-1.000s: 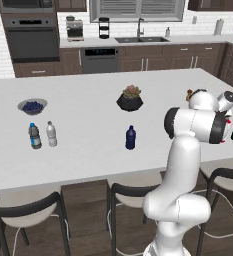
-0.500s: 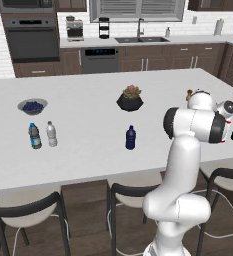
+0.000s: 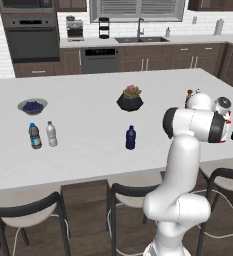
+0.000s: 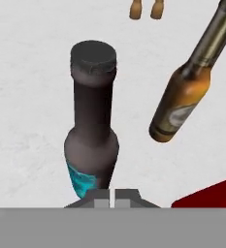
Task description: Move the plastic bottles in the middle to the plastics group, and the glass bottles in the middle to the glass group.
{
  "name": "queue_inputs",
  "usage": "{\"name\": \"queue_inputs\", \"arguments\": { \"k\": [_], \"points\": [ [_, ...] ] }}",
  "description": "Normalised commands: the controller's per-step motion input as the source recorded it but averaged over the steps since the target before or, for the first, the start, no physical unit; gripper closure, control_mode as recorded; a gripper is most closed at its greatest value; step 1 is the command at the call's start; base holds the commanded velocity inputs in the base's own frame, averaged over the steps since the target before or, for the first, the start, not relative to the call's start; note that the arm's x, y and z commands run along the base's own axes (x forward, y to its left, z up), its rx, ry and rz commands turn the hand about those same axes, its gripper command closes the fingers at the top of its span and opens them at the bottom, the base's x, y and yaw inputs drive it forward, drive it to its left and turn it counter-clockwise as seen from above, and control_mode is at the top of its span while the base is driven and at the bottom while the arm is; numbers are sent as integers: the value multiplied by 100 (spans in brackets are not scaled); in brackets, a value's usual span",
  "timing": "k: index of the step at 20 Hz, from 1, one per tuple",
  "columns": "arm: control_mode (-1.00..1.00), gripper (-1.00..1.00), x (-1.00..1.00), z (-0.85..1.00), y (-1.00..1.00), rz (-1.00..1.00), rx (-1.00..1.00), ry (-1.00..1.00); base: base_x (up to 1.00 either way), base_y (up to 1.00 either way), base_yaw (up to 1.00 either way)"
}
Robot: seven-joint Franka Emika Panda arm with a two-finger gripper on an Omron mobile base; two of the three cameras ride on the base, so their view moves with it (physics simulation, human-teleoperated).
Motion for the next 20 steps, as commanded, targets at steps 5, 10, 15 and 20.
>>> {"name": "queue_inputs", "arguments": {
  "k": [5,10,15,20],
  "points": [
    [-100,100,-1,-2,-1,-1,0,0,0,0,0],
    [-100,100,-25,17,0,0,0,0,0,0,0],
    [-100,100,-40,34,0,0,0,0,0,0,0],
    [-100,-100,-32,36,33,-1,0,0,0,0,0]
  ]
}}
